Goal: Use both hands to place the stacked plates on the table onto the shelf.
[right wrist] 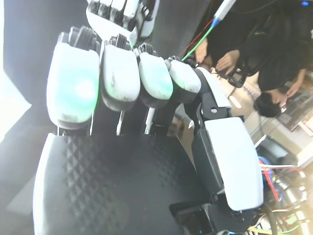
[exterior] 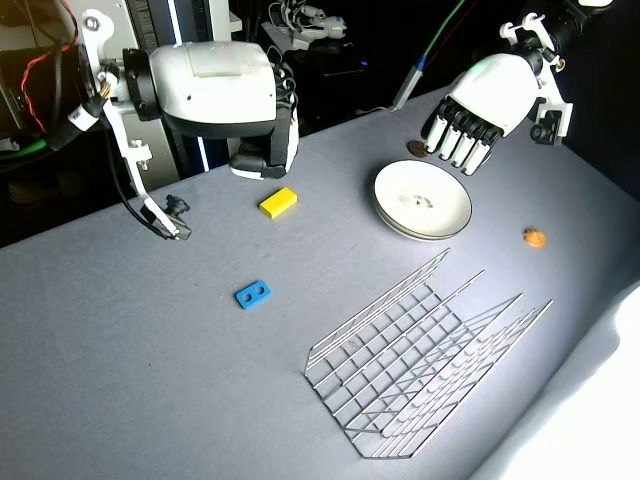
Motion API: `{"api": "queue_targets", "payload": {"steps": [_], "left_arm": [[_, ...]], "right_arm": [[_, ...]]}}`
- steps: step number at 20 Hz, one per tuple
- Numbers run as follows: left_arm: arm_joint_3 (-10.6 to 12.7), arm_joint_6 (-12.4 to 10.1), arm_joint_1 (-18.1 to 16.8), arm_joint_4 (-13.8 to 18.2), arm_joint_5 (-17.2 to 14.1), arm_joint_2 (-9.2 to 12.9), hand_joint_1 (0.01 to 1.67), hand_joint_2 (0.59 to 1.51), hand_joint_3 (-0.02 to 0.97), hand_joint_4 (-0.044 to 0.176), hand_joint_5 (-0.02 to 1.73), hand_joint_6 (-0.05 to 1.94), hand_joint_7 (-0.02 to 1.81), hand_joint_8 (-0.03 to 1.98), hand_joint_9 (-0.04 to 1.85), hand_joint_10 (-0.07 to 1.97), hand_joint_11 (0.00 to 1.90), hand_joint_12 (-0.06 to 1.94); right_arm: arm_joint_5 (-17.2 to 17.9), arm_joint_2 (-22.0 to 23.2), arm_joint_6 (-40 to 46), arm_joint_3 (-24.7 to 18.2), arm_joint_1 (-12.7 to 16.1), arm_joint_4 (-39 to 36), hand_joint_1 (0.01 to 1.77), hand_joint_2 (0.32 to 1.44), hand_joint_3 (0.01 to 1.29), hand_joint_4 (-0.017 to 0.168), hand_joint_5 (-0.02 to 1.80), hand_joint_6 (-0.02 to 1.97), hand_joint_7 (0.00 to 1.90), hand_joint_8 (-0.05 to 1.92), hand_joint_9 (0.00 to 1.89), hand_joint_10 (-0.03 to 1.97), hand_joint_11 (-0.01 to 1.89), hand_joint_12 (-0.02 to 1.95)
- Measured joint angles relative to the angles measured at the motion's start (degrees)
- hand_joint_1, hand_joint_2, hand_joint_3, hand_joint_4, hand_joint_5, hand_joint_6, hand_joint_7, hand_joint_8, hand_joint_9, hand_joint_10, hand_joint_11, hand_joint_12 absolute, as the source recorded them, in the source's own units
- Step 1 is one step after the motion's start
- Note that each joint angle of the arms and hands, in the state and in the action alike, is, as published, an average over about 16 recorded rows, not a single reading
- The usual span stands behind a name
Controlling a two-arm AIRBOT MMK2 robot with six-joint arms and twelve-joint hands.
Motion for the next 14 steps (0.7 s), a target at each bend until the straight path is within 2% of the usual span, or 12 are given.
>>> {"api": "queue_targets", "payload": {"steps": [4, 7, 9, 12, 14], "left_arm": [[0.18, 0.03, 0.84, 0.71, -0.29, 0.01, 0.16, 1.180, 0.030, 0.001, 0.35, 0.70, 0.42, 0.67, 0.40, 0.72, 0.40, 0.71], [0.48, 0.06, 1.51, 1.42, -0.68, 0.04, 0.13, 1.166, 0.027, 0.001, 0.28, 0.55, 0.33, 0.53, 0.32, 0.57, 0.32, 0.56], [0.82, 0.18, 2.06, 1.84, -0.93, 0.06, 0.11, 1.151, 0.027, 0.001, 0.22, 0.44, 0.27, 0.42, 0.25, 0.46, 0.25, 0.44], [1.73, 0.83, 3.73, 2.71, -1.48, 0.11, 0.02, 1.111, 0.021, 0.000, 0.04, 0.10, 0.06, 0.09, 0.05, 0.11, 0.06, 0.10], [2.58, 1.63, 5.13, 3.20, -1.85, 0.16, 0.02, 1.112, 0.014, -0.001, 0.00, -0.01, 0.01, 0.00, 0.01, 0.01, 0.02, 0.00]], "right_arm": [[0.13, 0.00, -0.30, 0.00, -0.04, -0.03, 0.24, 1.22, 0.03, 0.031, 0.47, 0.80, 0.54, 0.76, 0.59, 0.79, 0.72, 0.76], [0.26, 0.00, -0.83, 0.00, -0.06, -0.03, 0.26, 1.20, 0.03, 0.025, 0.38, 0.64, 0.43, 0.61, 0.47, 0.62, 0.58, 0.60], [0.38, 0.00, -1.33, 0.00, -0.15, -0.03, 0.31, 1.17, 0.03, 0.018, 0.31, 0.52, 0.35, 0.49, 0.38, 0.51, 0.48, 0.49], [0.68, -0.01, -2.71, 0.00, -0.46, 0.08, 0.43, 1.10, 0.03, -0.002, 0.10, 0.18, 0.12, 0.16, 0.13, 0.17, 0.20, 0.20], [0.88, -0.11, -4.27, -0.02, -0.76, 0.50, 0.54, 1.07, 0.02, 0.001, 0.03, 0.05, 0.03, 0.03, 0.03, 0.03, 0.08, 0.12]]}}
